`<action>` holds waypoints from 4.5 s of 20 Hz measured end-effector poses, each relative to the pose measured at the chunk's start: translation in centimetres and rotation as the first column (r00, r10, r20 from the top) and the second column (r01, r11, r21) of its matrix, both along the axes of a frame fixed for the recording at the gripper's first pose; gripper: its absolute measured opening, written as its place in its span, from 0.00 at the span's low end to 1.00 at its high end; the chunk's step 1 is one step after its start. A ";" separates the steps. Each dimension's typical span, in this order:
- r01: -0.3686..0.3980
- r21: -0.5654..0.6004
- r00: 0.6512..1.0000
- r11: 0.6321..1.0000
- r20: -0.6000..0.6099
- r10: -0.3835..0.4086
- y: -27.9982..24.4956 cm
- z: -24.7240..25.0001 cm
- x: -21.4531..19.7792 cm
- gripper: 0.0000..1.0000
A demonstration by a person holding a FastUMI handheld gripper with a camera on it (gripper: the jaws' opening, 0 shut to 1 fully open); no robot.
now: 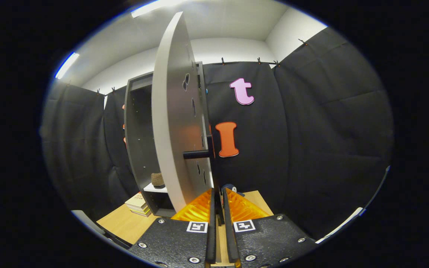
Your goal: Open the shoe cabinet door, grab the shoes and put them into the shoe cabinet, then close the shoe cabinet door.
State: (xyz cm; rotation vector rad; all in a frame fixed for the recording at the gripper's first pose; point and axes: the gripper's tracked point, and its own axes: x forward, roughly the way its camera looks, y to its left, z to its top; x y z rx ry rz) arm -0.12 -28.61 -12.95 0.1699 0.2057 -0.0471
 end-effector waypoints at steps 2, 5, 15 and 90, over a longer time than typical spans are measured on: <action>0.033 -0.026 0.999 0.999 0.004 -0.033 0.1 0.7 -1.1 0.11; 0.070 -0.035 0.997 0.997 0.025 -0.069 1.6 2.6 -2.5 0.11; 0.065 -0.102 0.992 0.993 -0.103 -0.076 13.6 -1.4 -3.1 0.12; -0.029 -0.110 0.953 0.993 -0.302 -0.005 20.3 -12.5 32.7 0.07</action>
